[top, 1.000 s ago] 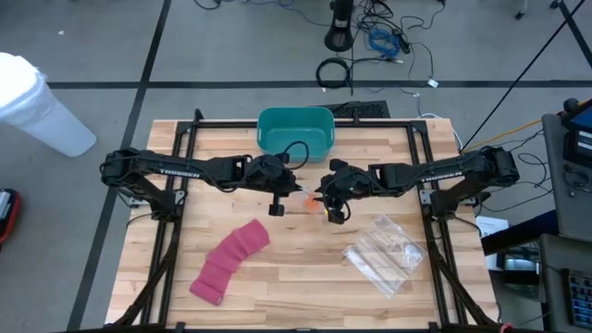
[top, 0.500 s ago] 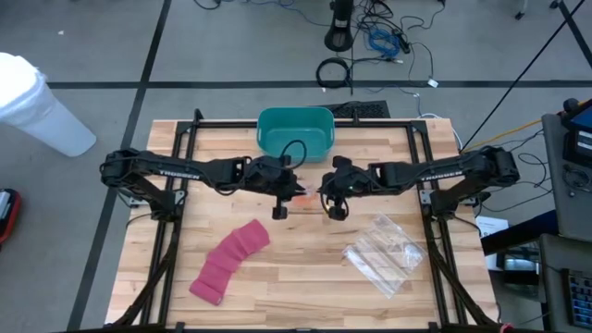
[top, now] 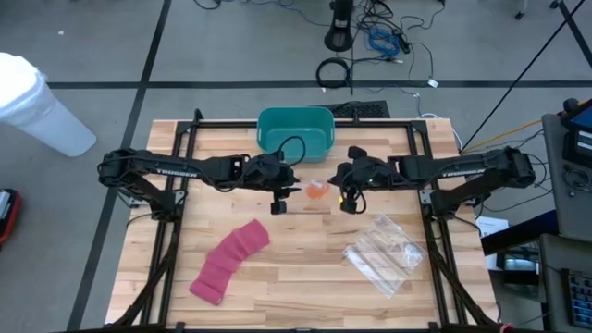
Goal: Roll bandage
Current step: Put the transparent zip bag into the green bin
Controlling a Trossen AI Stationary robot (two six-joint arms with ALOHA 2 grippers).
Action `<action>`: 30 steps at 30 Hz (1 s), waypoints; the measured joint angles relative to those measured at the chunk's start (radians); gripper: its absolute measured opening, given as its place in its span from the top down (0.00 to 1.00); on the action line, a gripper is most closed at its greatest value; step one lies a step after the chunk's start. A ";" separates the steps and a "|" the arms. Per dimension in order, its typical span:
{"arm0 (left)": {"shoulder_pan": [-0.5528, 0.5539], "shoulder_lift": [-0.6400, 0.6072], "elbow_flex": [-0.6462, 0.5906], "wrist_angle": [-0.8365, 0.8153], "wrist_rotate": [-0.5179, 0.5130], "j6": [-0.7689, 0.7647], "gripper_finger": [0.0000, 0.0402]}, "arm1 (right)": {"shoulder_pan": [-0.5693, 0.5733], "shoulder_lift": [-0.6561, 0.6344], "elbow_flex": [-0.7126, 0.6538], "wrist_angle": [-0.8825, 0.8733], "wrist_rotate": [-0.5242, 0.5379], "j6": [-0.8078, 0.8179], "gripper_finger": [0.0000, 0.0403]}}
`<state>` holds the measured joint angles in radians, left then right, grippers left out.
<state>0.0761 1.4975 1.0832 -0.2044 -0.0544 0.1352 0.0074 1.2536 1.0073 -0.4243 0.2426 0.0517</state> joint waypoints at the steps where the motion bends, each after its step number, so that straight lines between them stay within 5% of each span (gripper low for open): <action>1: 0.000 0.000 0.000 0.002 0.000 0.000 0.72 | 0.000 -0.010 0.000 -0.014 0.010 0.000 1.00; 14: 0.000 0.050 -0.001 0.080 -0.003 0.054 0.73 | 0.001 -0.085 0.000 -0.043 0.048 0.008 1.00; 22: 0.005 0.078 0.002 0.028 -0.032 0.052 0.98 | -0.010 -0.085 0.000 -0.048 0.048 0.010 1.00; 30: 0.013 0.041 0.053 -0.038 -0.087 -0.018 0.91 | -0.098 -0.085 0.000 -0.054 0.037 0.012 1.00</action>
<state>0.0895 1.5385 1.1366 -0.2421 -0.1411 0.1177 -0.0903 1.1683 1.0077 -0.4787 0.2797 0.0635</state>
